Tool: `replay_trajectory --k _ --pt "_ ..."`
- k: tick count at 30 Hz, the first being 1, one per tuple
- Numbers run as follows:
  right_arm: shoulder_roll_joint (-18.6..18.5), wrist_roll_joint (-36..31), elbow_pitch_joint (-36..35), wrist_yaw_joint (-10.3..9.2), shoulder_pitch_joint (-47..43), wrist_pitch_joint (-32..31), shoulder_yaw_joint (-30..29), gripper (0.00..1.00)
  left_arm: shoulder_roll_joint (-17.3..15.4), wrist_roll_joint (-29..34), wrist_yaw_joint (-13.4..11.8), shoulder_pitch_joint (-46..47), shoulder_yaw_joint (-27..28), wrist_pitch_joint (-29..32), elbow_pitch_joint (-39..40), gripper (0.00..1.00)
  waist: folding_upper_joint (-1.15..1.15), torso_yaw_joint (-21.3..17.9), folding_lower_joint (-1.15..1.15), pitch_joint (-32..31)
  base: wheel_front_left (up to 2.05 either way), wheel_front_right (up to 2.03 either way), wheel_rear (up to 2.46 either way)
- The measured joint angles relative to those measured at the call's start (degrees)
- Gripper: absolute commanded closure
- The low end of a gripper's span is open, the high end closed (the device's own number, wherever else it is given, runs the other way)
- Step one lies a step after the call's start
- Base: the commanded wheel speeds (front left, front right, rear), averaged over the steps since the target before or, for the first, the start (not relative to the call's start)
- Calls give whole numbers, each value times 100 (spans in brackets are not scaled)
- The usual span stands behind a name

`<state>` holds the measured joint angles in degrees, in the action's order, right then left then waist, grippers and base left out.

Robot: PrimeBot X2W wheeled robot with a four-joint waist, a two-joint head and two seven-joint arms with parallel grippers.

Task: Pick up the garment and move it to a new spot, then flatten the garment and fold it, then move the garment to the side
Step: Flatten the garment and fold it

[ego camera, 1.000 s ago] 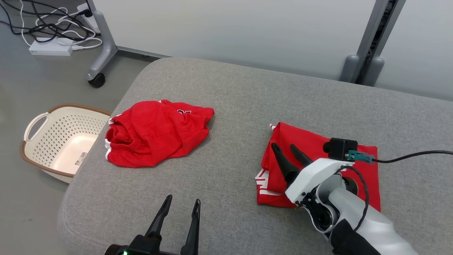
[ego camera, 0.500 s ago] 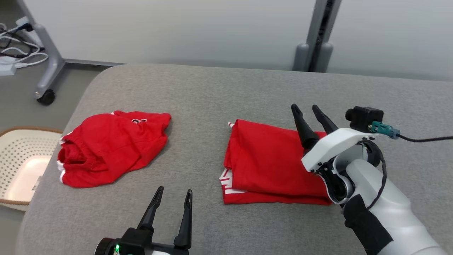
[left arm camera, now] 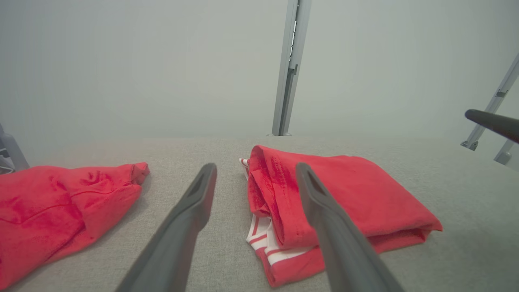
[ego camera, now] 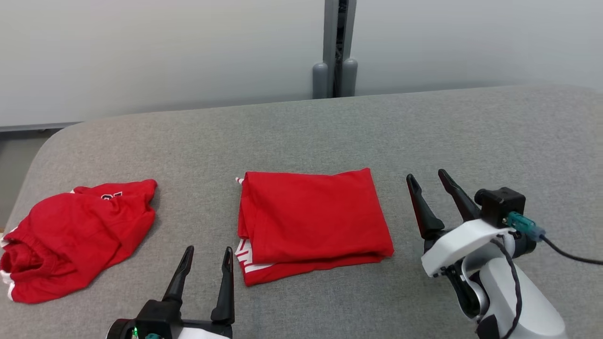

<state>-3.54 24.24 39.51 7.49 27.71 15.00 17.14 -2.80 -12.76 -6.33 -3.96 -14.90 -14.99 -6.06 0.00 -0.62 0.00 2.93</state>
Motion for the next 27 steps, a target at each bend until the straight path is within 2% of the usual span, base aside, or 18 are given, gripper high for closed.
replay_trajectory --k 6,13,21,27 --pt "-92 -727 -959 1 -687 -1 -177 0 0 -87 -58 -54 192 0 18 0 0 -222 0 -174 0 0 0" --pt "-137 -1367 -2054 1 -1614 -1 -474 0 -1 -87 -77 -178 316 1 71 0 0 -230 0 -367 0 0 0" --pt "-73 -1413 -3108 1 -2550 0 -788 0 0 -82 -74 -372 349 0 212 0 0 -134 0 -595 0 0 0" --pt "-59 -1467 -3225 1 -2983 0 -792 0 0 -44 -81 -524 287 0 349 0 0 -38 0 -691 0 0 0"
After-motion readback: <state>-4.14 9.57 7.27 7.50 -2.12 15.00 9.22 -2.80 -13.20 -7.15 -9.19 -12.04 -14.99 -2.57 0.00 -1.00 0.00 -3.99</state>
